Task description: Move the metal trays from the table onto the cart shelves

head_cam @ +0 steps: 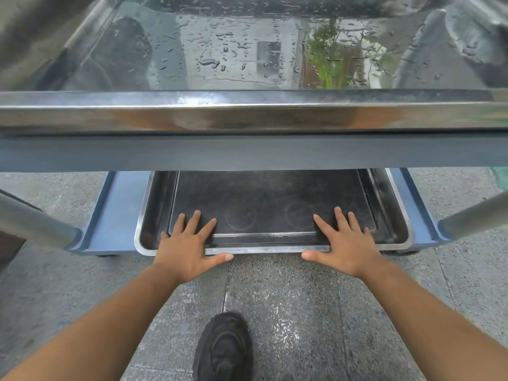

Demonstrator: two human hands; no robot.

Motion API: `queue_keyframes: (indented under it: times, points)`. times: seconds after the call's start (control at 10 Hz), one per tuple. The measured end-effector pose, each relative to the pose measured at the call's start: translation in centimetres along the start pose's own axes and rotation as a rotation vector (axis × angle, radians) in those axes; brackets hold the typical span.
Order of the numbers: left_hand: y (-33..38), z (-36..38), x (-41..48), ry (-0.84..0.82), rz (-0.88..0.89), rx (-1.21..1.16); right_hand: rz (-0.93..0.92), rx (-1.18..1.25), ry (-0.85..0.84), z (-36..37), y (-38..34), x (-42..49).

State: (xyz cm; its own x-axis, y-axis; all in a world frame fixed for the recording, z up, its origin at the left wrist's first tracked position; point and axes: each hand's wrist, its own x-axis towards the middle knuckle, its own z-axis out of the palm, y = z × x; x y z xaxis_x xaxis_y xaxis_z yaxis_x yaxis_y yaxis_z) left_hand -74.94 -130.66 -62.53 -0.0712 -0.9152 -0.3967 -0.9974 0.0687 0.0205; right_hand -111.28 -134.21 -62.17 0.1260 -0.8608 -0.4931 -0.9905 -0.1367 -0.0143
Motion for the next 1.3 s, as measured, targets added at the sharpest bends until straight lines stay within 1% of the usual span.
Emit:
queue_keyframes:
  times: [0.5, 0.8, 0.9, 1.2, 1.3]
  points:
    - [0.1, 0.2, 0.1, 0.009, -0.002, 0.034, 0.001, 0.002, 0.033, 0.6, 0.2, 0.4]
    - [0.1, 0.2, 0.2, 0.005, -0.002, 0.042, 0.004, -0.019, 0.033, 0.5, 0.2, 0.2]
    - [0.2, 0.1, 0.2, -0.016, 0.001, 0.04, 0.001, -0.016, 0.006, 0.3, 0.1, 0.1]
    - [0.2, -2.0, 0.2, -0.23, -0.033, -0.065, 0.005, 0.06, -0.176, -1.8, -0.1, -0.3]
    - [1.2, -3.4, -0.3, -0.288, -0.077, -0.062, 0.03, 0.064, -0.19, -2.4, -0.9, -1.3]
